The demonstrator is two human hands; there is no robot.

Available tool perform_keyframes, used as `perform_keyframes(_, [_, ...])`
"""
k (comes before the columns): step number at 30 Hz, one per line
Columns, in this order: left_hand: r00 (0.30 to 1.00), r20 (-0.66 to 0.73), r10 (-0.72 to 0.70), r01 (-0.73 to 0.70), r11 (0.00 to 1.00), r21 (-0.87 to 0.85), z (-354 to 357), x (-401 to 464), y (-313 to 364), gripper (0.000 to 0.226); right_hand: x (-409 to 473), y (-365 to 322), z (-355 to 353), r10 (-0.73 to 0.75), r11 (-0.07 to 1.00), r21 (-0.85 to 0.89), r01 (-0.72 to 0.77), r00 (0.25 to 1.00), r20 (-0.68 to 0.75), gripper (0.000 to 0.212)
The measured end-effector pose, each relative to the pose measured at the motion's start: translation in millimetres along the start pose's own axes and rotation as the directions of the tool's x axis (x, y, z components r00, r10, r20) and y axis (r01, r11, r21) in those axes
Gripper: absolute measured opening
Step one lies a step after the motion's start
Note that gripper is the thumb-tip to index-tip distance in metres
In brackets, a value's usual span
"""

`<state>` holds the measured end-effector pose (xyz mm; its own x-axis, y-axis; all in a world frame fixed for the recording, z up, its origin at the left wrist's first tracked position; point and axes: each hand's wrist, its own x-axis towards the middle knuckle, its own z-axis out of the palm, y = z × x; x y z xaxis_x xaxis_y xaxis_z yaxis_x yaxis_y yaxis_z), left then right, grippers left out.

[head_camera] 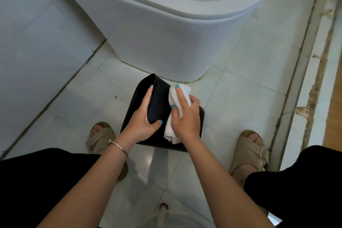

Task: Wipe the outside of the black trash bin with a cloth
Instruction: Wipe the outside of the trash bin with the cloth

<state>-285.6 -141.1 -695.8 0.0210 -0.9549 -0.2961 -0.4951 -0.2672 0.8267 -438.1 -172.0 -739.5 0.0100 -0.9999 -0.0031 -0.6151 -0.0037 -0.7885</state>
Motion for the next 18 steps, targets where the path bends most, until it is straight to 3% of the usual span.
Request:
perform_keyframes(6, [0.999,-0.023,-0.034,0.033,0.999,-0.039,-0.9,-7.0,5.5,0.103,-4.6,54.3,-12.3,0.329,0.944,0.016,-0.329,0.944,-0.023,0.062])
perform_keyframes(9, [1.0,-0.014,0.001,-0.001,1.0,0.006,6.7,-6.7,13.3,0.105,-1.5,54.9,-15.3,0.403,0.915,-0.014,-0.404,0.914,-0.035,0.062])
perform_keyframes(12, [1.0,-0.019,0.007,-0.007,1.0,0.008,8.9,-5.7,14.3,0.106,-1.8,42.7,-12.6,0.387,0.922,-0.007,-0.387,0.922,-0.03,0.063])
perform_keyframes(18, [1.0,-0.018,-0.025,0.024,0.999,-0.042,1.5,-5.2,4.9,0.105,-3.2,31.8,-20.0,0.217,0.937,0.253,-0.243,0.968,0.127,0.08])
